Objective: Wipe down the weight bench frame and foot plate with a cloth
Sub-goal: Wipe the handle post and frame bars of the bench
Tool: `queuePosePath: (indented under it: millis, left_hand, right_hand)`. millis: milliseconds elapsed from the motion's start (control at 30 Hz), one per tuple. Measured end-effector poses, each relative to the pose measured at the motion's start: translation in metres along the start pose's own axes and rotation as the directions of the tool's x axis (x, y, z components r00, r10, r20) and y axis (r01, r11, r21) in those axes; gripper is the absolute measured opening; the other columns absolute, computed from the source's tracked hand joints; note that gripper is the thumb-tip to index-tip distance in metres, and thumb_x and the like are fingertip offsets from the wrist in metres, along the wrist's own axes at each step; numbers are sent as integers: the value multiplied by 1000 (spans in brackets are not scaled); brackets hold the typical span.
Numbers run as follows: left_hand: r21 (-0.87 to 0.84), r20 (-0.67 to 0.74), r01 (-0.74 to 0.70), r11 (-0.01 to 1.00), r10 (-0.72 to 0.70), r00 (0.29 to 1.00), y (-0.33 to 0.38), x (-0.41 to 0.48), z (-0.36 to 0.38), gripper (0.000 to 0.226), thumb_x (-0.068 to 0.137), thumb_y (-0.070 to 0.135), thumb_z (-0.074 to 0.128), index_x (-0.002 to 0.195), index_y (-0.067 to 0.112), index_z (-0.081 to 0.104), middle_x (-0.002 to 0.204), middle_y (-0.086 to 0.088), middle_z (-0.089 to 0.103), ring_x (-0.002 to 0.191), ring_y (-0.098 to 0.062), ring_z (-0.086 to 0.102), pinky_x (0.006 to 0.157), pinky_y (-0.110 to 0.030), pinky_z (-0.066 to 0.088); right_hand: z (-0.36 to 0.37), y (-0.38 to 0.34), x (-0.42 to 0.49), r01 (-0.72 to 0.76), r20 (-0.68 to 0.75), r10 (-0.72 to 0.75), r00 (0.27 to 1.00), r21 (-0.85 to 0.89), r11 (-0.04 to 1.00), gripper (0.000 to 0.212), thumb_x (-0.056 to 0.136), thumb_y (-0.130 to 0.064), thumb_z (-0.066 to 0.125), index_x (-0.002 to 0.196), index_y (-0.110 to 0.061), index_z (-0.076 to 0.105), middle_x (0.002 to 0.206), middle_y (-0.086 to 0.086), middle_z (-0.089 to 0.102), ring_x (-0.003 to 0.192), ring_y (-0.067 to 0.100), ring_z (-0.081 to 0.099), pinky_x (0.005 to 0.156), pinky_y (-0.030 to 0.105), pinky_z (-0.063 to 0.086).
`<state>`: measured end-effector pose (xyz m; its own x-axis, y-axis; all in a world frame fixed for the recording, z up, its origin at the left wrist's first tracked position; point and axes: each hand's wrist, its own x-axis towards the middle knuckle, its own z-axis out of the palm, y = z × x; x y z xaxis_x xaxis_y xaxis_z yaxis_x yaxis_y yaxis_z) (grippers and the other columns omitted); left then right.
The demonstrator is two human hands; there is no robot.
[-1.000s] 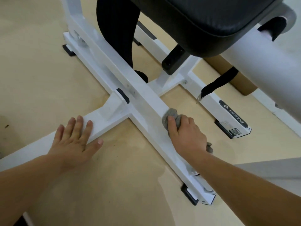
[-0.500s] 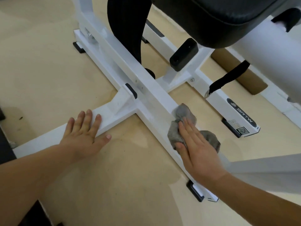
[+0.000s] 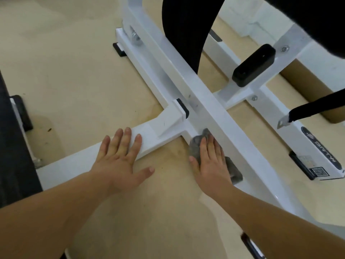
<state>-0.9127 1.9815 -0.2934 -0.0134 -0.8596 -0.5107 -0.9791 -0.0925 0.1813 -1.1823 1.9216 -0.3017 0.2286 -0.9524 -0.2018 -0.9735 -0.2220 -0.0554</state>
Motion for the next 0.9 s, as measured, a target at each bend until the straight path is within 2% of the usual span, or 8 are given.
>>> queuePosePath:
  millis: [200, 367, 533, 633, 700, 833, 900]
  left_hand:
    - [-2, 17, -10, 1000, 10, 1000, -2, 1, 0, 107, 85, 89, 22, 149, 32, -41, 153, -2, -53, 140, -21, -51, 121, -49, -24]
    - [1, 22, -11, 1000, 11, 1000, -4, -1, 0, 108, 83, 90, 21, 148, 32, -44, 150, -1, -56, 138, -20, -53, 122, -50, -24]
    - [-14, 0, -19, 1000, 19, 1000, -4, 0, 4, 110, 70, 93, 6, 149, 34, -42, 152, 0, -55, 139, -18, -52, 122, -49, -24]
    - [-16, 5, -13, 1000, 14, 1000, -3, 0, 3, 108, 78, 92, 14, 150, 33, -41, 152, 0, -54, 139, -18, -51, 122, -49, -24]
    - [-16, 1, -9, 1000, 9, 1000, -3, 0, 1, 106, 83, 90, 18, 150, 33, -40, 152, -1, -54, 140, -18, -51, 122, -49, -24]
    - [3, 8, -9, 1000, 9, 1000, -4, -1, -2, 105, 85, 89, 21, 152, 32, -38, 154, -2, -52, 142, -19, -49, 122, -49, -23]
    - [7, 2, -7, 1000, 7, 1000, -4, 0, -1, 106, 84, 90, 20, 152, 32, -38, 155, -2, -51, 142, -19, -48, 122, -49, -23]
  right_hand:
    - [6, -12, 65, -68, -133, 72, 989, 32, 997, 75, 104, -60, 20, 164, -17, 6, 170, 11, 16, 156, 28, 15, 125, 44, 13]
    - [16, 4, -2, -54, -141, 48, 989, -39, 998, 71, 105, -56, 12, 164, -18, 6, 171, 5, 13, 156, 25, 16, 128, 44, 15]
    - [14, 13, -6, -25, -103, 17, 995, -73, 997, 77, 101, -66, 9, 163, -24, -6, 172, 1, 2, 158, 21, 3, 126, 35, -4]
    - [13, 1, 28, 54, -96, -65, 993, -110, 992, 75, 103, -65, 15, 163, -27, -9, 172, -3, -9, 158, 17, -7, 125, 35, -7]
    - [12, 5, 34, 123, -84, -136, 987, -151, 981, 72, 105, -61, 20, 164, -28, -5, 172, -5, -9, 157, 13, -12, 126, 34, -6]
    - [6, 35, -2, 158, -39, -166, 985, -151, 976, 66, 108, -55, 25, 164, -32, -2, 171, -11, -7, 151, -1, -20, 116, 13, -21]
    - [6, 45, -18, 134, -32, -138, 990, -110, 985, 66, 107, -55, 23, 164, -32, -2, 171, -12, -7, 148, -6, -23, 114, 9, -21]
